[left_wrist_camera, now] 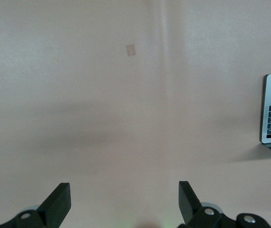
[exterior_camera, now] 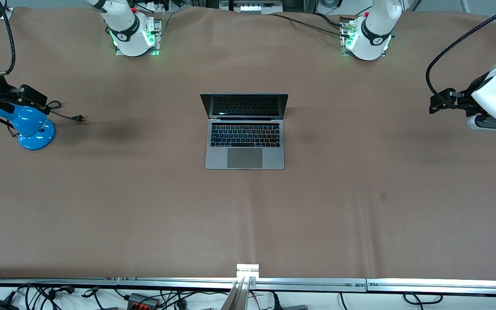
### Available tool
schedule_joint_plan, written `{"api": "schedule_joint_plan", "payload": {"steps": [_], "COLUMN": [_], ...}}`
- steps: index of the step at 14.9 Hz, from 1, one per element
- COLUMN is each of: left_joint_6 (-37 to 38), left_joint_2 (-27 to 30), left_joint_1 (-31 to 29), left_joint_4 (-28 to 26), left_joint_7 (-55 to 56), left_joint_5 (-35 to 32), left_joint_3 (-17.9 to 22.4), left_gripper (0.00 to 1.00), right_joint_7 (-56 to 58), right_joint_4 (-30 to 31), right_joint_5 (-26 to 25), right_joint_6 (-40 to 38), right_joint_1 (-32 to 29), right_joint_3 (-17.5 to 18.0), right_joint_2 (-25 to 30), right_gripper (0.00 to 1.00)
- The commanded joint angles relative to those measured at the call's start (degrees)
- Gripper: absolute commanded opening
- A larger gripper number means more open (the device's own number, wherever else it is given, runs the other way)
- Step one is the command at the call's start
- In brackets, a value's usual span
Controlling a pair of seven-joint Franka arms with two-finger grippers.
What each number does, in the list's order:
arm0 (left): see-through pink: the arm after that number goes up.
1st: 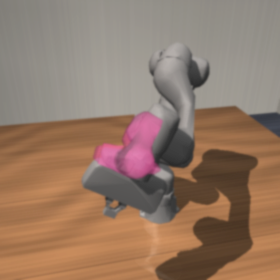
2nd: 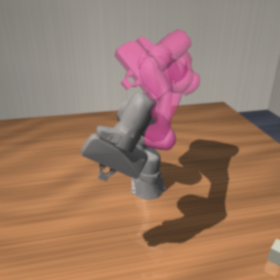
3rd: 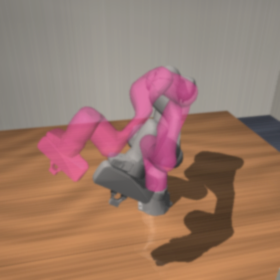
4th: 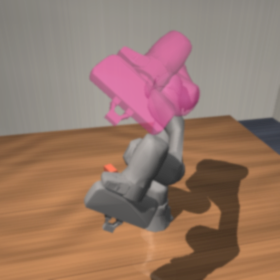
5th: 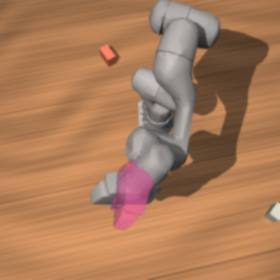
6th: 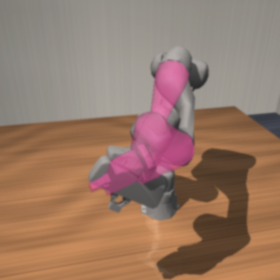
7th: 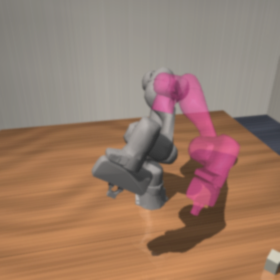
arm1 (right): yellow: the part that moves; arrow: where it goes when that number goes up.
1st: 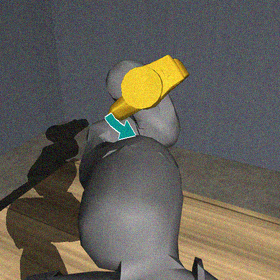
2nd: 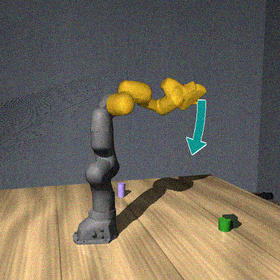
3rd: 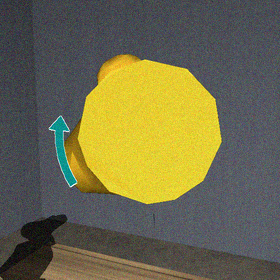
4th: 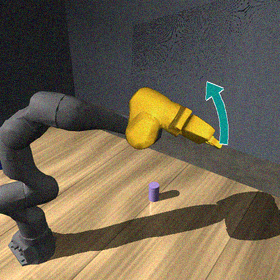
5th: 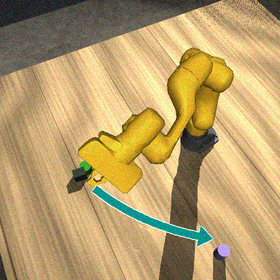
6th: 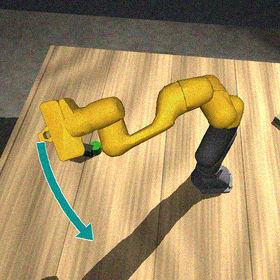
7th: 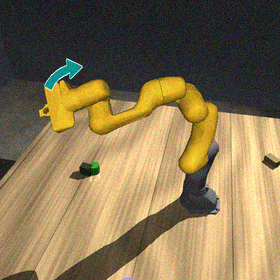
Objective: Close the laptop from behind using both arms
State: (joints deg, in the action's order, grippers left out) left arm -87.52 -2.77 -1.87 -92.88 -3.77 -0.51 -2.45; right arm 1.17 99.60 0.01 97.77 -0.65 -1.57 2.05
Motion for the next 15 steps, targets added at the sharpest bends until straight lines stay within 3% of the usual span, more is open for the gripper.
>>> {"api": "schedule_joint_plan", "payload": {"steps": [1, 4, 5, 6, 7, 8, 9, 10, 13, 15], "left_joint_6": [-0.3, -0.3, -0.3, -0.3, -0.1, 0.1, 0.3, 0.9, 4.6, 5.0], "left_joint_2": [1.1, 1.3, 1.1, 1.1, 1.0, 1.1, 1.1, 1.0, 1.0, -0.6], "left_joint_1": [-0.1, 0.1, 0.4, 0.1, 0.0, 0.0, 0.0, 0.0, 0.3, 0.3], "left_joint_4": [-1.1, -1.2, -1.3, -1.5, -1.6, -1.6, -1.4, -1.4, -1.4, -1.0], "left_joint_7": [0.1, 0.0, -0.1, -0.3, -0.1, 0.2, -0.5, -0.7, -0.7, -1.2], "left_joint_5": [0.2, 0.3, 0.3, 0.5, 0.5, 0.6, 0.6, 0.6, 1.8, 7.2], "left_joint_3": [0.0, 0.0, 0.0, 0.0, 0.0, 0.0, 0.0, 0.0, -0.1, -0.1], "left_gripper": [1.00, 1.00, 1.00, 1.00, 0.61, 0.31, 0.06, 0.01, 0.00, 0.00], "right_joint_7": [1.1, 1.1, 1.1, 1.1, 1.1, 1.1, 1.2, 0.6, 0.2, 0.3], "right_joint_4": [1.6, 1.3, 1.1, 1.2, 1.1, 1.1, 1.0, 0.9, 1.0, 1.0], "right_joint_5": [-0.6, -0.9, -0.8, -0.7, -0.7, -0.6, -0.6, -0.6, -0.4, -0.2], "right_joint_6": [-0.6, -0.7, -0.9, -1.1, -1.9, -2.5, -2.7, -2.7, -3.2, -5.6], "right_joint_1": [-0.9, -0.8, -0.9, -0.8, -0.8, -0.4, -0.1, 0.3, 1.2, 1.7], "right_joint_3": [1.0, 1.0, 1.0, 1.0, 1.0, 1.0, 1.0, 1.0, 1.0, 1.0], "right_joint_2": [1.5, 1.2, 0.9, 0.9, 0.8, 0.8, 0.7, 0.6, 0.3, -0.2], "right_gripper": [1.00, 1.00, 0.82, 0.36, 0.09, 0.00, 0.00, 0.00, 0.00, 0.00]}}
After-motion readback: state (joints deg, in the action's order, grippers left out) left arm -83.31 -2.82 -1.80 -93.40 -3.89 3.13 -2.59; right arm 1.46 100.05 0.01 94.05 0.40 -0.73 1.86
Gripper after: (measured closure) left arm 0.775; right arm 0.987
